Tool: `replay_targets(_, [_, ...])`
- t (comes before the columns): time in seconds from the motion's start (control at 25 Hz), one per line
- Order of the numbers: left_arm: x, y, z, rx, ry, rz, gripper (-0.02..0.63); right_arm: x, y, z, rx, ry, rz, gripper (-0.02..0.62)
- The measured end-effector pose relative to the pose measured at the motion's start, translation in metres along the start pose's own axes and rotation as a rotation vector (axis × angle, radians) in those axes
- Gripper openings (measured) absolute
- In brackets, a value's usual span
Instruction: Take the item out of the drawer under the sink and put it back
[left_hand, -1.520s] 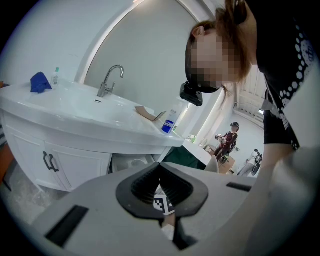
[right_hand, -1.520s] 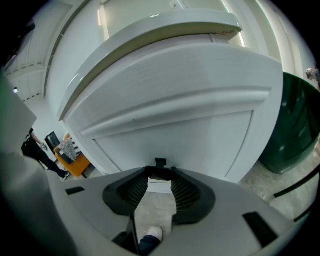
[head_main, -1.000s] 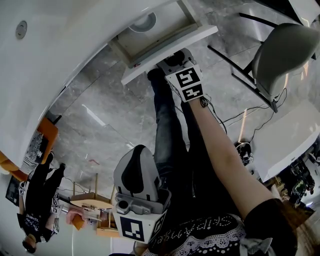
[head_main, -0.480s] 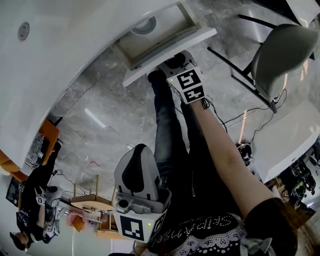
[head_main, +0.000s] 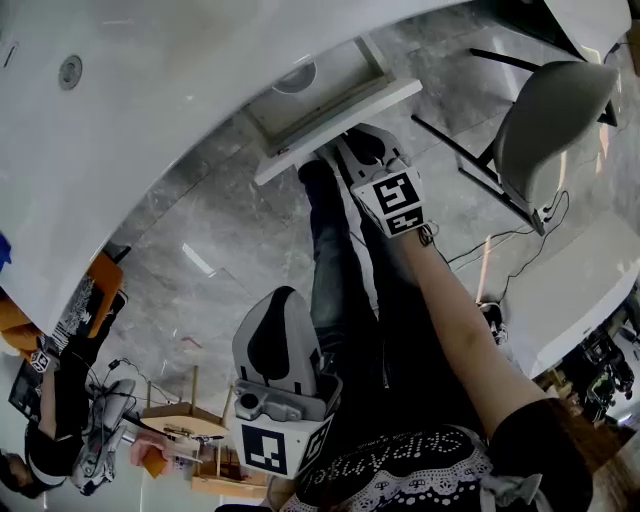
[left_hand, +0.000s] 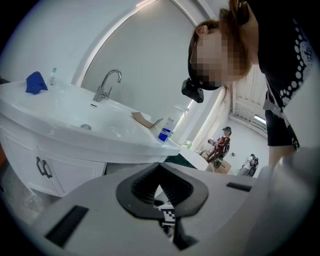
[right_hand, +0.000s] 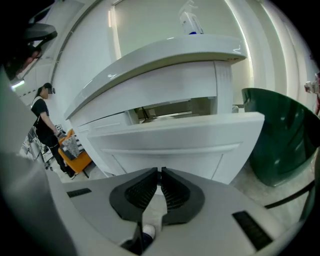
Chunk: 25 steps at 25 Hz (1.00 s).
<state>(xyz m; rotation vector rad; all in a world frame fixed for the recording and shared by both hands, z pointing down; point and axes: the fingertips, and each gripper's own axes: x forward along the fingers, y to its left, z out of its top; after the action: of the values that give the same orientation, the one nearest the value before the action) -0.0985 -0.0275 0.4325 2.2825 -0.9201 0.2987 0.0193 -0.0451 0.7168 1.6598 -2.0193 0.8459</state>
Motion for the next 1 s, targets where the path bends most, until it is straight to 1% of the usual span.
replay_targets(0.12, [-0.002, 0.0, 0.004, -0.004, 0.001, 0.004, 0.003, -0.011, -0.002, 0.009, 0.001, -0.01, -0.013, 0.022])
replay_targets(0.28, [-0.008, -0.002, 0.012, -0.002, -0.008, 0.011, 0.003, -0.027, 0.004, 0.022, -0.005, -0.017, -0.014, 0.018])
replay_targets(0.56, [-0.017, -0.005, 0.038, 0.052, -0.065, 0.015, 0.003, -0.052, 0.013, 0.044, -0.008, -0.019, 0.008, 0.018])
replay_targets(0.76, [-0.029, 0.001, 0.063, 0.1, -0.116, 0.043, 0.003, -0.078, 0.026, 0.067, -0.042, -0.035, 0.038, 0.018])
replay_targets(0.84, [-0.034, -0.001, 0.072, 0.12, -0.13, 0.046, 0.003, -0.088, 0.028, 0.078, -0.05, -0.045, 0.037, 0.018])
replay_targets(1.0, [-0.044, -0.001, 0.086, 0.146, -0.148, 0.052, 0.003, -0.104, 0.031, 0.106, -0.025, -0.09, 0.024, 0.018])
